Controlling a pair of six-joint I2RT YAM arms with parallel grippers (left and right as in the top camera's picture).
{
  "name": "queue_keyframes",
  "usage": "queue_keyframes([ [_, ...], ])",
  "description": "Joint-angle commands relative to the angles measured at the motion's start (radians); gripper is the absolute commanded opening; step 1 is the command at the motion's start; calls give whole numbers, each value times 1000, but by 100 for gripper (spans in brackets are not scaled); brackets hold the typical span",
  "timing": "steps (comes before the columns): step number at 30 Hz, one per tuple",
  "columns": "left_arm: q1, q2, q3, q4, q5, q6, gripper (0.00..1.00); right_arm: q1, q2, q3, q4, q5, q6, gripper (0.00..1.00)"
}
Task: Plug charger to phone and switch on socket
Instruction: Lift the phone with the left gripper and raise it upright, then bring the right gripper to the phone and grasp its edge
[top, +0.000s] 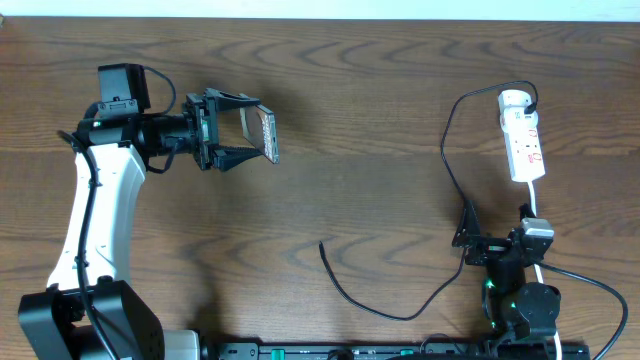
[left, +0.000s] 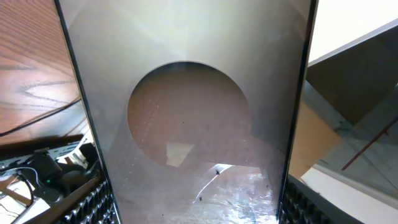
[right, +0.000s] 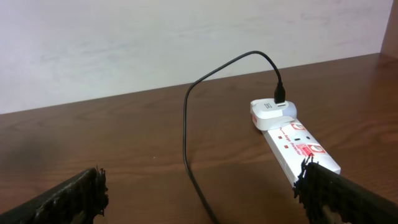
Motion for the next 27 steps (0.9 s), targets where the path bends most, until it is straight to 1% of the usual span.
queue_keyframes([
  [1,5,-30,34,2,37,39,7,3,-5,-1,24,-64,-3,99],
  [4,5,-30,34,2,22,39,7,3,-5,1,80,-232,8,99],
  [6,5,-30,34,2,-28,38,7,3,-1,34,83,-259,69,99],
  [7,4,-30,34,2,-63,38,7,3,7,63,77,-261,76,99],
  [10,4,-30,34,2,-106,38,7,3,55,160,43,-270,75,99],
  [13,4,-30,34,2,-119,38,7,3,203,344,-32,-342,75,99],
  [14,4,-30,34,2,-124,38,7,3,258,398,-58,-377,77,99],
  [17,4,-30,34,2,-145,39,7,3,511,622,-196,-568,98,99],
  [18,4,-30,34,2,-159,39,7,3,689,763,-274,-749,97,99],
  [19,4,-30,34,2,-164,39,7,3,756,811,-298,-823,97,99],
  [20,4,-30,34,2,-175,39,8,5,898,905,-328,-1002,95,99],
  [21,4,-30,34,2,-179,39,7,5,1009,965,-319,-1155,89,99],
  [23,4,-30,34,2,-193,39,7,6,1170,1032,-252,-1373,103,99],
  [25,4,-30,34,2,-226,39,7,6,1278,1061,-173,-1468,113,99],
  [26,4,-30,34,2,-244,38,7,12,1345,1071,-114,-1489,158,99],
  [27,4,-30,33,2,-263,38,7,22,1404,1075,-58,-1481,235,99],
])
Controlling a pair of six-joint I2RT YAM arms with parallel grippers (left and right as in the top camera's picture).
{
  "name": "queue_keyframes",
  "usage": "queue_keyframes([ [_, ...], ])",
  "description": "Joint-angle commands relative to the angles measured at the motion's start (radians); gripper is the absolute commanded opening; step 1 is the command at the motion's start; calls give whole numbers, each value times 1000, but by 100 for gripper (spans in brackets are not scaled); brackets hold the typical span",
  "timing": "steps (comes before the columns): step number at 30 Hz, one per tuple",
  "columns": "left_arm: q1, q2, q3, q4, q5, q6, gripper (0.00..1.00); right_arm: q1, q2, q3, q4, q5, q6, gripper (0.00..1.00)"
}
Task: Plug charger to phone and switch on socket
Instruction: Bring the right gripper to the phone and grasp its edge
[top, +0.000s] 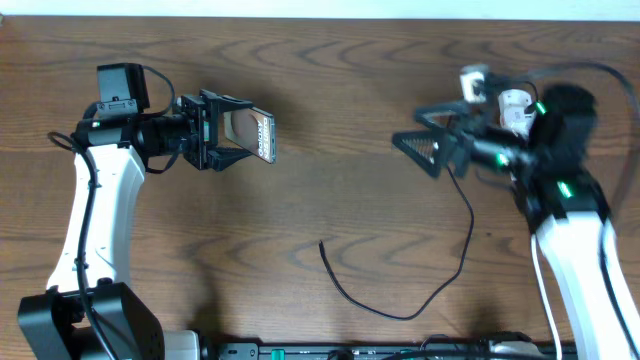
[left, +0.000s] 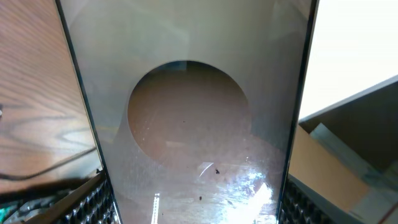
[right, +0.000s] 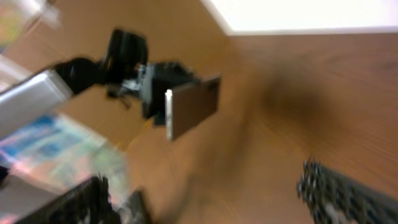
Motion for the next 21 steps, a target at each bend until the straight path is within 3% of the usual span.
queue_keyframes([
  [1,4,-24,30,0,-76,18,7,33,186,23,131,-242,237,99],
  [4,4,-24,27,-12,-165,16,7,77,367,23,288,-220,401,95],
  [9,-13,-24,27,-89,-421,-25,7,175,534,23,430,-220,393,95],
  [16,-112,-24,26,-103,-616,-80,7,301,576,23,549,-158,320,97],
  [21,-177,-24,26,-98,-656,-113,7,366,576,23,567,-91,320,98],
])
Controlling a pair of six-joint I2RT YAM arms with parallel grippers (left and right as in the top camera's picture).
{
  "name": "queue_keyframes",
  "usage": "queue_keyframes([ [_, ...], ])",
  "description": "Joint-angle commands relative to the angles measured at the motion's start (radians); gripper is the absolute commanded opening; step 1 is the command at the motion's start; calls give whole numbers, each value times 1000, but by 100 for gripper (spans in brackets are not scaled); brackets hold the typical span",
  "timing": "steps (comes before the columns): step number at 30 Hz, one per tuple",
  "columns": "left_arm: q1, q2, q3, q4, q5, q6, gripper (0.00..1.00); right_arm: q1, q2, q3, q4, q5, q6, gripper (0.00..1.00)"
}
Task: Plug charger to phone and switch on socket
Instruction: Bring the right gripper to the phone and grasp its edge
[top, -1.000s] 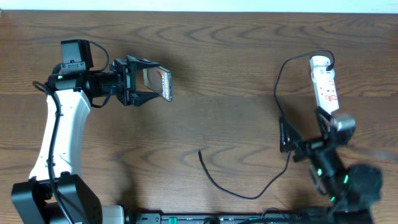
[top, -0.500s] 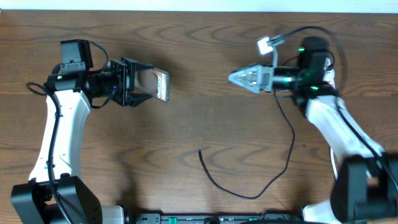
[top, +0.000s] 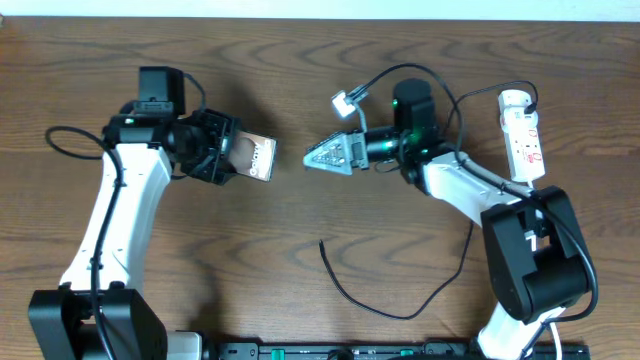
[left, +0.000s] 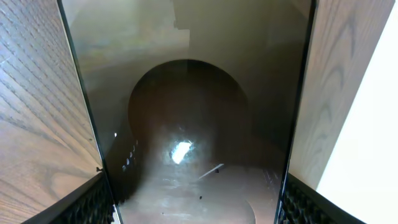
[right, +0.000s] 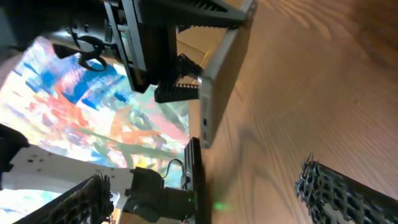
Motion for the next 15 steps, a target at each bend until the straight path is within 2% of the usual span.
queue_keyframes([
  [1,-31,-24,26,3,-48,-33,7,33,2,13,6,42,-19,98],
  [7,-73,-24,25,1,-48,-131,7,85,2,13,6,114,14,95],
  [10,-100,-24,23,1,-48,-232,7,117,2,13,6,195,47,93],
  [15,-120,-24,22,0,-48,-281,7,156,2,13,6,286,95,89],
])
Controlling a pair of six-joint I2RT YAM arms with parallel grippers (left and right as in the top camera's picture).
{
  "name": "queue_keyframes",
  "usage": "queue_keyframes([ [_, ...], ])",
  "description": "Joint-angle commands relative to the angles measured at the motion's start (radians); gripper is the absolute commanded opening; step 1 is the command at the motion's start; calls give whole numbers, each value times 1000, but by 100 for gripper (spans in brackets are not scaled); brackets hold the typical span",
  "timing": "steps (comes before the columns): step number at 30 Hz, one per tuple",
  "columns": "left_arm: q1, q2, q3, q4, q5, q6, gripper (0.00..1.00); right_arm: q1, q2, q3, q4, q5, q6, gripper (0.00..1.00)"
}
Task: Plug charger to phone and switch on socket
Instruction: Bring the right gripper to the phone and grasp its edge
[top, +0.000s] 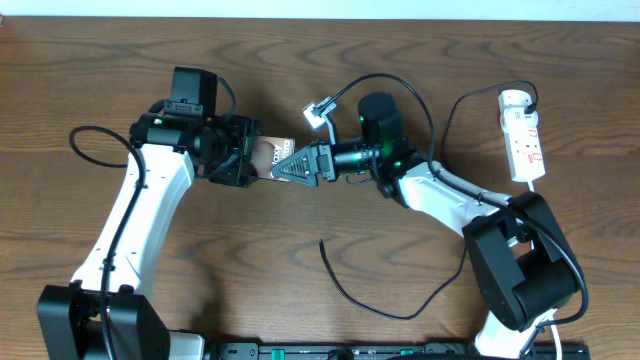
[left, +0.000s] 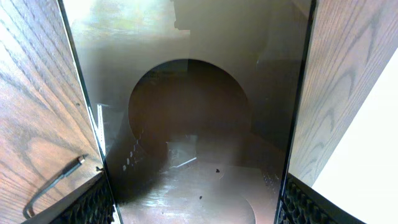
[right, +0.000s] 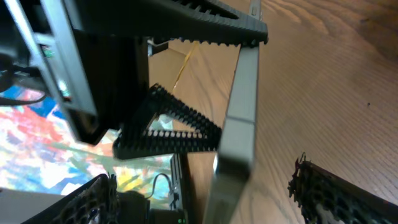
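My left gripper is shut on the phone, held edge-up above the table left of centre. Its dark reflective face fills the left wrist view between my fingers. My right gripper is open, its fingers on either side of the phone's free end. The right wrist view shows the phone's grey edge between them. The black charger cable's free end lies on the table, held by neither gripper. Its plug tip also shows. The cable runs to the adapter in the white socket strip.
The cable loops across the front middle of the wooden table and rises on the right to the strip. The left arm's own black cord hangs at far left. The arm bases sit along the front edge.
My right gripper was a little to the right of the phone and is now open around its free end. The left arm with the phone has shifted slightly right.
At first my left gripper held the phone up at far left, and the right arm was folded at the front right, facing the strip. Then the right arm was stretched leftward near the strip. Later it was close to the phone, and now straddles its end.
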Motion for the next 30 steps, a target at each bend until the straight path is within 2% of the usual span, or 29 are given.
queue_keyframes([
  [1,-15,-24,22,0,-6,-56,7,21,2,13,2,94,65,89],
  [10,-21,-24,15,-3,-6,-64,7,42,2,13,2,186,148,61],
  [11,-21,-24,10,-3,-6,-71,7,42,2,13,2,186,156,54],
  [14,-21,-21,3,-3,-6,-74,7,42,2,13,3,190,175,43],
  [15,-21,-18,3,-3,-6,-74,7,42,2,13,3,190,175,35],
  [16,-21,-16,3,-3,-6,-74,7,42,2,13,2,190,175,33],
  [25,-55,-12,3,-3,-6,-74,7,42,2,13,3,198,194,36],
  [27,-71,-12,3,0,-7,-73,7,42,2,13,3,198,198,40],
  [30,-84,-12,3,8,-15,-74,7,42,2,13,2,204,212,35],
])
